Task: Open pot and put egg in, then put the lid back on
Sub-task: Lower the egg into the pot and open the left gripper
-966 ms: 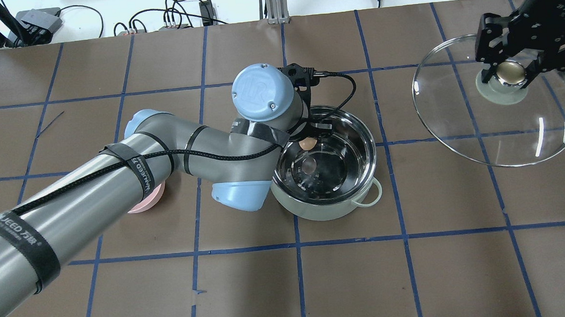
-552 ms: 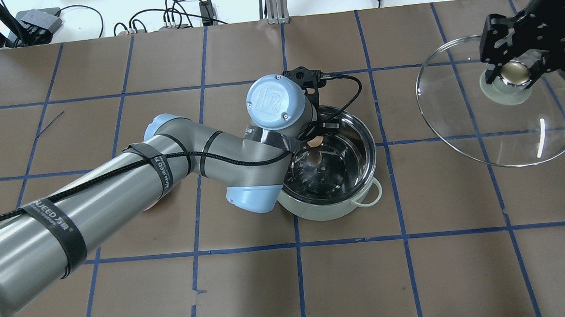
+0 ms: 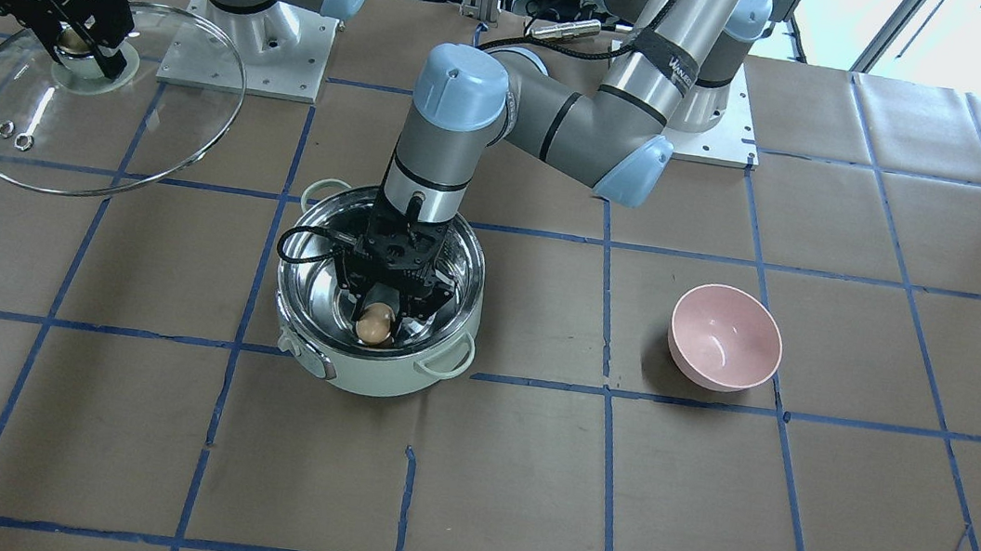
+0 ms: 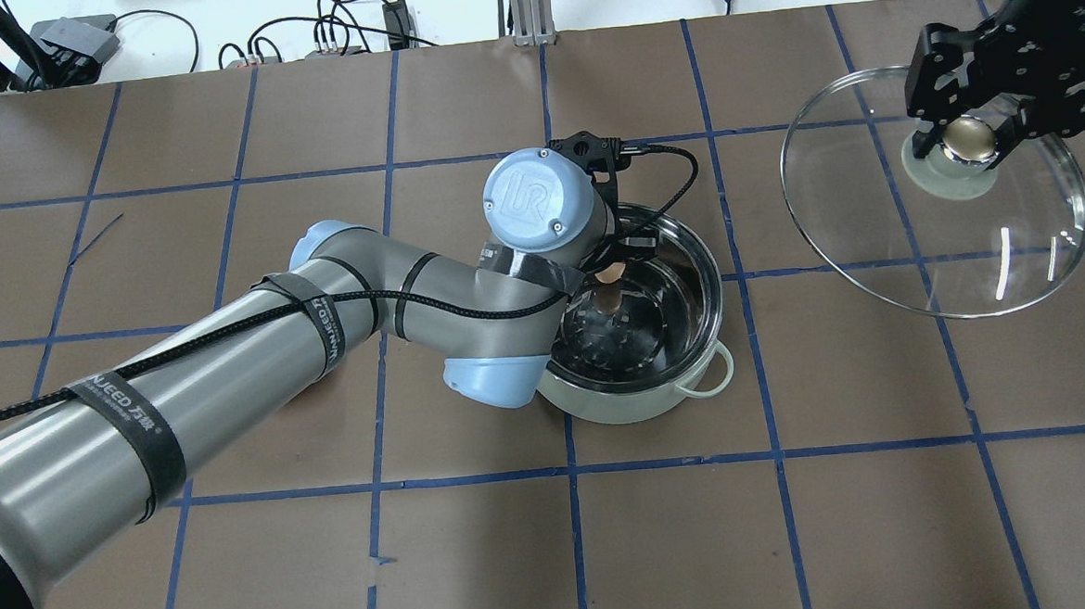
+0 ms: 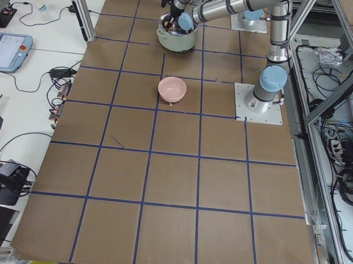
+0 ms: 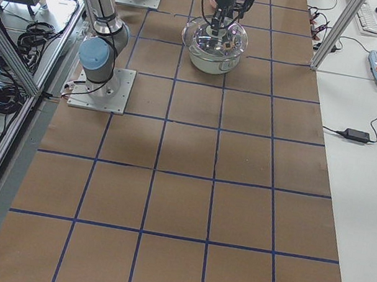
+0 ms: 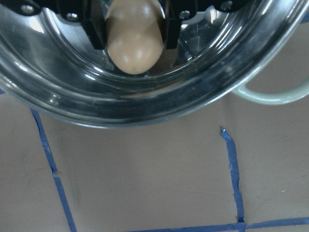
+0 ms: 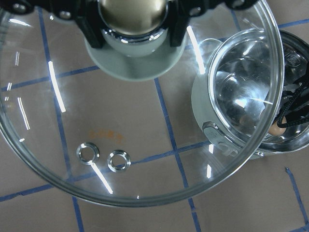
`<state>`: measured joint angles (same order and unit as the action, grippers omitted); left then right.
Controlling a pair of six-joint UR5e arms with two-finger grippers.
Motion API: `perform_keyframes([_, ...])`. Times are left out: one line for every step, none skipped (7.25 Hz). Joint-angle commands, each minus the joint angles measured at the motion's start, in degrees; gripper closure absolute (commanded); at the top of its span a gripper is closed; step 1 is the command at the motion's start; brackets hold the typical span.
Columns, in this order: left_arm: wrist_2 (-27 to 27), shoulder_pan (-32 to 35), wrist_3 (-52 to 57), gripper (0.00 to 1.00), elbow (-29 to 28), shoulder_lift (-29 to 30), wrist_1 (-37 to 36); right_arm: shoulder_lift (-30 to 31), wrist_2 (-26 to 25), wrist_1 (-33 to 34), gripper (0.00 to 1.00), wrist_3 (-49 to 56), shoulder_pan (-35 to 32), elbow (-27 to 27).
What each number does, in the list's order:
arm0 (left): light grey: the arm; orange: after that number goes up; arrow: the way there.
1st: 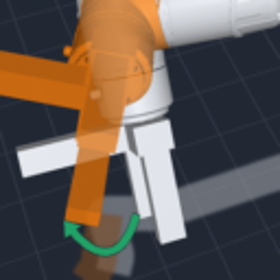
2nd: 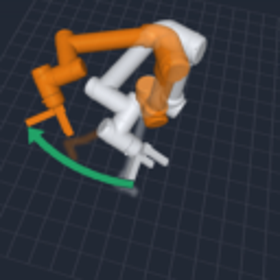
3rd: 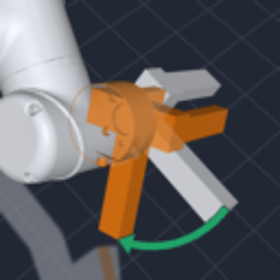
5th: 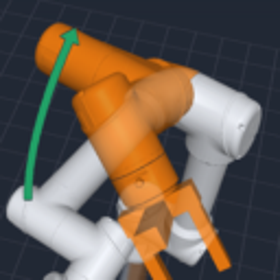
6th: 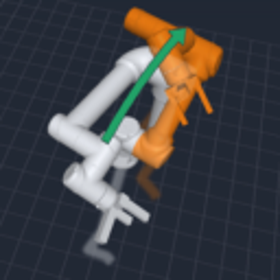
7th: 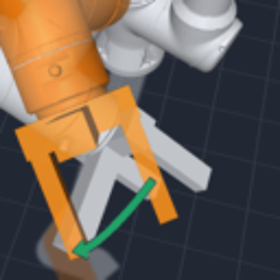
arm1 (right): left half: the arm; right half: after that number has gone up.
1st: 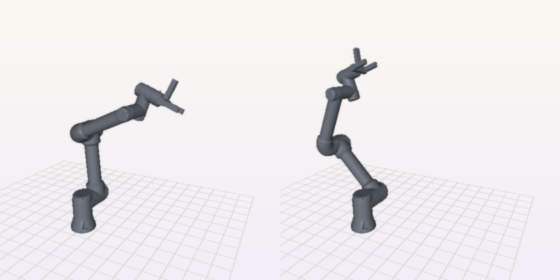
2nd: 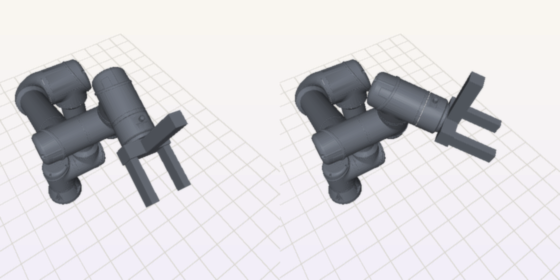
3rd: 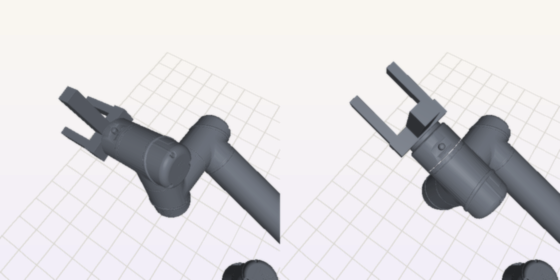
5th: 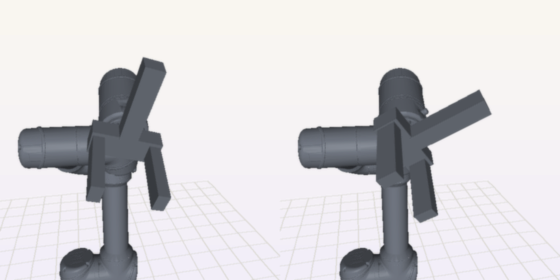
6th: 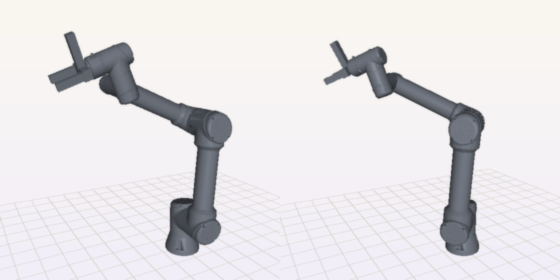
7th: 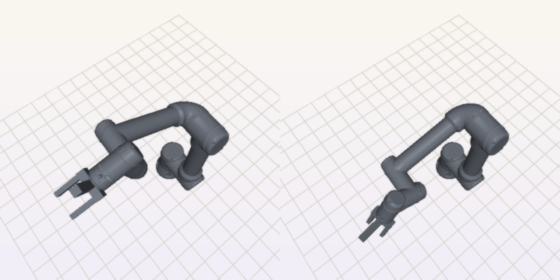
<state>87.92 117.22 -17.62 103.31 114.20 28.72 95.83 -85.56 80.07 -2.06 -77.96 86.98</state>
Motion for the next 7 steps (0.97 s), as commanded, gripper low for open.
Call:
perform_keyframes([0.9,-0.1,0.6,0.23,-0.2,-1.3,0.0,0.0,0.4,0.0,0.82,0.1,0.0,0.0])
perform_keyframes([1.0,-0.7,1.9,0.08,-0.6,-3.0,0.0,0.0,0.5,0.3,0.82,0.1,0.1,0.0])
perform_keyframes([1.0,-1.9,2.4,0.05,-0.3,-5.7,1.4,0.0,0.4,0.0,0.82,-0.1,0.6,0.0])
perform_keyframes([0.4,-4.9,2.5,0.03,0.2,-9.1,6.7,0.0,0.6,0.3,0.82,-0.7,0.5,0.0])
perform_keyframes([0.2,-7.9,3.2,0.02,0.5,-13.5,14.1,0.0,2.2,0.4,0.83,-1.4,0.4,-0.1])
perform_keyframes([0.2,-10.8,8.1,0.02,0.0,-17.0,22.1,-0.6,3.2,0.4,0.84,-3.8,0.4,-0.1])
perform_keyframes([0.8,-13.4,10.7,0.02,-0.5,-20.7,31.2,-1.9,3.3,0.2,0.86,-7.0,-0.3,-0.1])
